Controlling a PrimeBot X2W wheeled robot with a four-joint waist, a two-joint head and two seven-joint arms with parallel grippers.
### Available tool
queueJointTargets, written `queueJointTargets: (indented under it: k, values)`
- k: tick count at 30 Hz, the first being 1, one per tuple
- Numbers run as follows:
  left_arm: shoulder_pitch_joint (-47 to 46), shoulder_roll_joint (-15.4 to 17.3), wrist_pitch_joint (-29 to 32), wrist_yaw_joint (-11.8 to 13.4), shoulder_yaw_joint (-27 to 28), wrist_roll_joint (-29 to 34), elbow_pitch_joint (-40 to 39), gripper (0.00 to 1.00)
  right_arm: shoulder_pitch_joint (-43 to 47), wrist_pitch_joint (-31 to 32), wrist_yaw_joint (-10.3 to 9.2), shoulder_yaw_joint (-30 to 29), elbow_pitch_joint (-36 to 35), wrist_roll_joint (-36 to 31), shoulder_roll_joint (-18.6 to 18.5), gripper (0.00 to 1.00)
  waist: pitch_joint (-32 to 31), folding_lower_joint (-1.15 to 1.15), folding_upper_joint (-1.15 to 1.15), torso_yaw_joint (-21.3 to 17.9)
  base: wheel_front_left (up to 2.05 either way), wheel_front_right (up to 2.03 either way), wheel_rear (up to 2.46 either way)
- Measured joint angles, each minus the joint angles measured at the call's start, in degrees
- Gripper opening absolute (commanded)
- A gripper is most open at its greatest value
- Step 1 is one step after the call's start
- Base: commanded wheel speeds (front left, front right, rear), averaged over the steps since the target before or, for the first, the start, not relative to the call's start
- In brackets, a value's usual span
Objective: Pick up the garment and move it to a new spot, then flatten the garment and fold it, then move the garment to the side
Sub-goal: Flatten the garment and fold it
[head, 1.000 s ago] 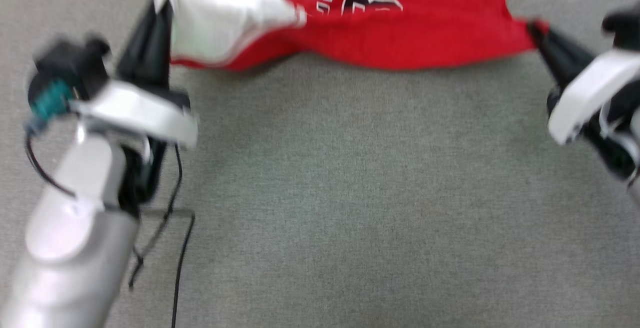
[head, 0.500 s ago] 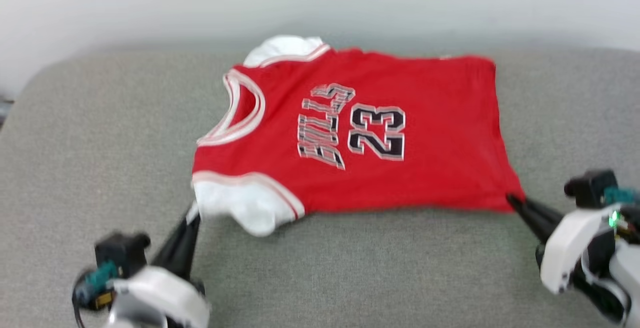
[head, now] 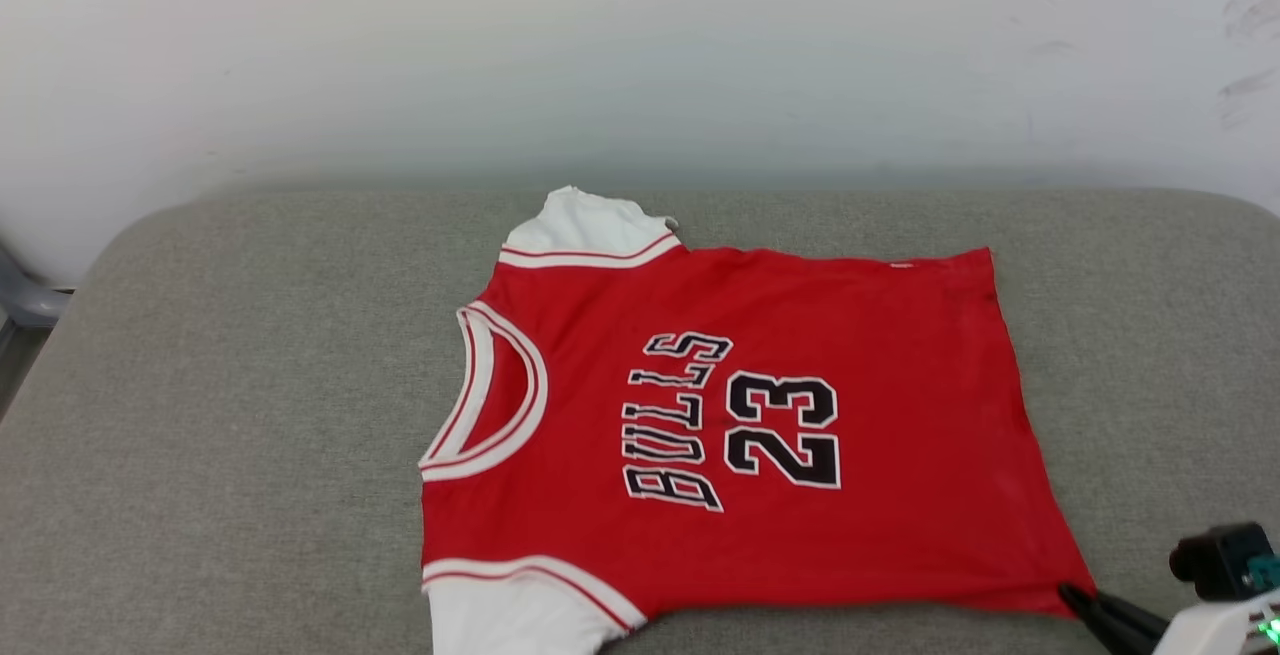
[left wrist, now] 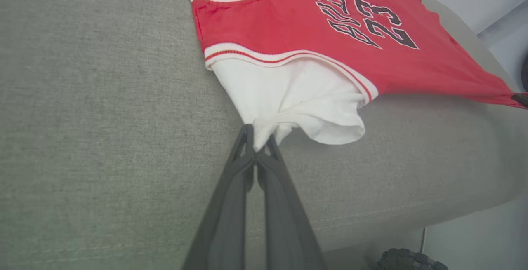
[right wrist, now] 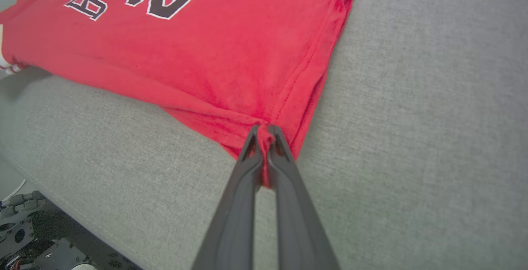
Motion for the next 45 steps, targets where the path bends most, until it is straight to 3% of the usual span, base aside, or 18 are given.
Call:
queueJointTargets:
  k: [7,11,15,29,45]
  values:
    - [5.45,1.64,3.96,0.49,-1.00,-2.77,-3.43,0.00,8.52,1.60,0.00,-3.79,-4.10,-0.15,-1.99,0.00,-0.63,0.01,0.00,0.31,0.00,0.00,0.00]
    - [5.91,2.11,3.86,1.67,-0.25,-2.91,-4.45,0.00,11.36,3.39,0.00,-6.48,-6.33,-0.83,-1.99,0.00,-0.50,0.01,0.00,0.40,0.00,0.00,0.00]
    - [4.57,2.33,2.80,0.98,-0.55,-1.22,-4.44,0.00,12.50,4.65,0.00,-9.39,-7.56,-2.31,-1.29,0.00,-0.37,0.02,0.00,0.51,0.00,0.00,0.00]
    - [-14.05,2.77,0.56,-3.26,-1.14,6.12,0.68,0.00,9.95,9.06,-0.01,-17.46,-12.17,-5.42,2.52,0.00,1.96,0.02,0.00,-0.50,0.00,0.00,0.00]
    - [-36.04,0.49,-0.46,-9.25,-0.73,8.20,18.15,0.00,-3.22,10.59,-0.01,-17.78,-8.65,-5.79,6.12,0.00,12.15,0.03,0.00,-3.10,0.00,0.00,0.00]
